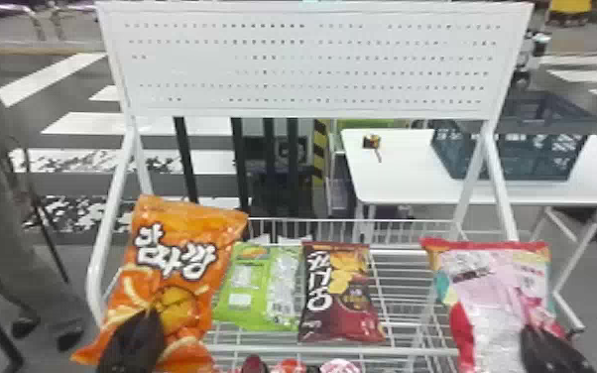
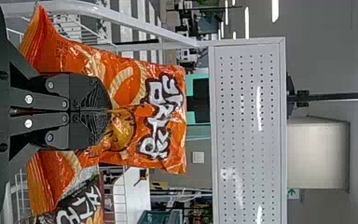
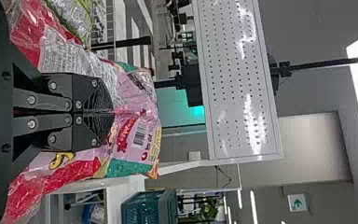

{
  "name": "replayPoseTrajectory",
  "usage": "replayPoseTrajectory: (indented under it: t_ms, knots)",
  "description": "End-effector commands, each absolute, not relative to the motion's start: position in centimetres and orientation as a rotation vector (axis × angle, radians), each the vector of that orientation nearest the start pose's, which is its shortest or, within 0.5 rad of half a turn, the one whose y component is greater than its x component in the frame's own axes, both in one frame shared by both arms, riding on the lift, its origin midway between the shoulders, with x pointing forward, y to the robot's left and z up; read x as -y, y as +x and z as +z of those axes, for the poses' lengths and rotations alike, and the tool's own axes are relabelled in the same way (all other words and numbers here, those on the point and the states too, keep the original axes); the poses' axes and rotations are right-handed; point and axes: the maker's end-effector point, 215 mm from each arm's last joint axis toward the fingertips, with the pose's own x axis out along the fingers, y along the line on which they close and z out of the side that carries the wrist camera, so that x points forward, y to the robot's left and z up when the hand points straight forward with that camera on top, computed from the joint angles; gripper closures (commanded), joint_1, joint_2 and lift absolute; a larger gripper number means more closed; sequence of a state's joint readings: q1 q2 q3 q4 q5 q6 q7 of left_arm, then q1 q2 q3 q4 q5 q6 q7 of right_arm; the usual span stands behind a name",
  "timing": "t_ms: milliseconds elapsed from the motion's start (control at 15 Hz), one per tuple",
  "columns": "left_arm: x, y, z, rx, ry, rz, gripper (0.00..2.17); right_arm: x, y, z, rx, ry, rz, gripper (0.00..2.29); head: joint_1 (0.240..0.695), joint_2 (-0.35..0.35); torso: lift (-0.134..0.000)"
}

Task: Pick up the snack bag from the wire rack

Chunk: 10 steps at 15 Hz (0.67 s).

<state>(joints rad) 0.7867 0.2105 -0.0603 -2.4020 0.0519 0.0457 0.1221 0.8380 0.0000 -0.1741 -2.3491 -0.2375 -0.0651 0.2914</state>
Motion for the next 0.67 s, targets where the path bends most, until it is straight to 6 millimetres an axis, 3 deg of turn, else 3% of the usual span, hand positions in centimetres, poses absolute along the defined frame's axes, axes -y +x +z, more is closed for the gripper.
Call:
replayPoseTrajectory:
  t_ms: [0, 600]
  knots:
    - [-20.98, 37.20, -27.42, -0.009, 0.054, -0.073, 2.02, 24.82, 35.16, -27.29, 0.037, 0.103, 0.162, 2.13, 0.499, 0.000, 0.000]
    - [-21.02, 37.21, -27.32, -0.006, 0.054, -0.070, 2.02, 24.65, 35.11, -27.58, 0.026, 0.108, 0.169, 2.13, 0.499, 0.000, 0.000]
